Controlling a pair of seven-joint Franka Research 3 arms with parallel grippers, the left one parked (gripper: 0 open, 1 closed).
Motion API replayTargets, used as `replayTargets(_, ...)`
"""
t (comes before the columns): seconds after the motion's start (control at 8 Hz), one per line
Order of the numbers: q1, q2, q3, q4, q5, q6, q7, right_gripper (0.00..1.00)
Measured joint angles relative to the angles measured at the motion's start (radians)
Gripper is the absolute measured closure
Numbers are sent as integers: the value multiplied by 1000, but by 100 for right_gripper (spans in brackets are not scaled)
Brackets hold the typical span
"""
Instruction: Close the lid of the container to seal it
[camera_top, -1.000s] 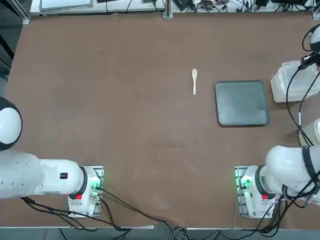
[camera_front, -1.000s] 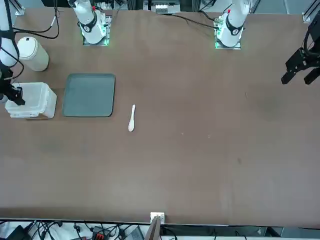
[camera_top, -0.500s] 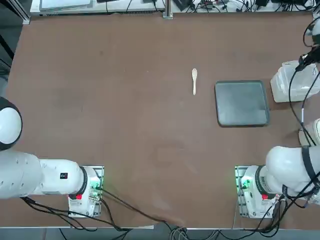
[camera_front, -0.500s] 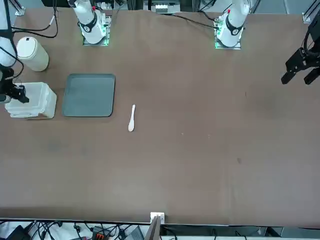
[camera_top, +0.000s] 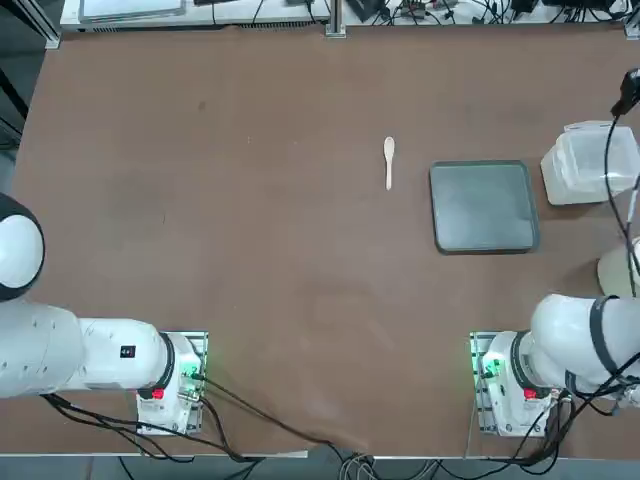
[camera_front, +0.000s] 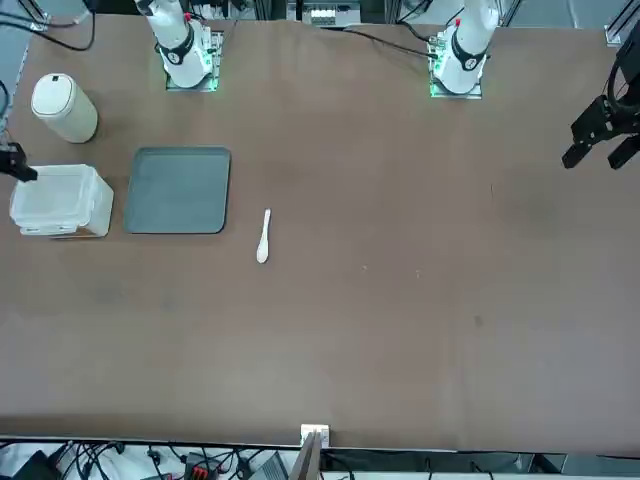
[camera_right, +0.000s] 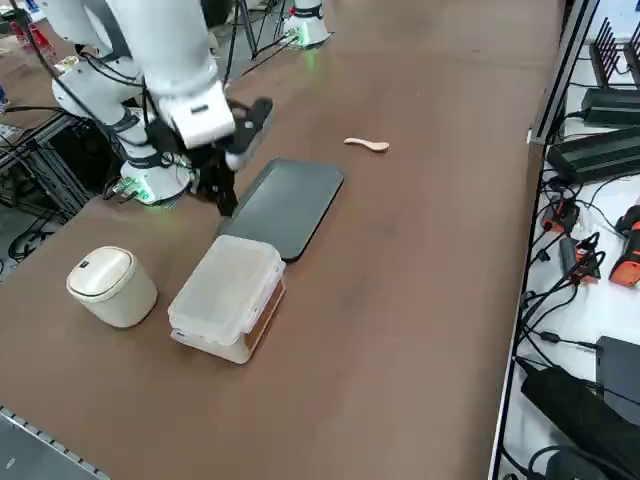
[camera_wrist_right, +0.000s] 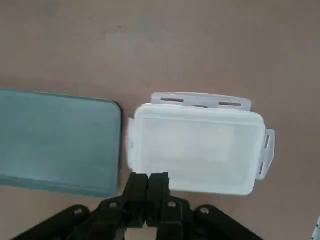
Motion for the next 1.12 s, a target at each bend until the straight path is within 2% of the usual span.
replayTargets(0.25,62,-8,2,123,2,-130,89,96)
replayTargets(0.38,104,-7,4,163,3,-170,155,84)
replayTargets(0.88,300,-5,9,246,4,-238,418,14)
replayTargets(1.0,334,-5,9,254,5,-239,495,0)
replayTargets(1.12,361,-4,10,266,16,-240,564,0)
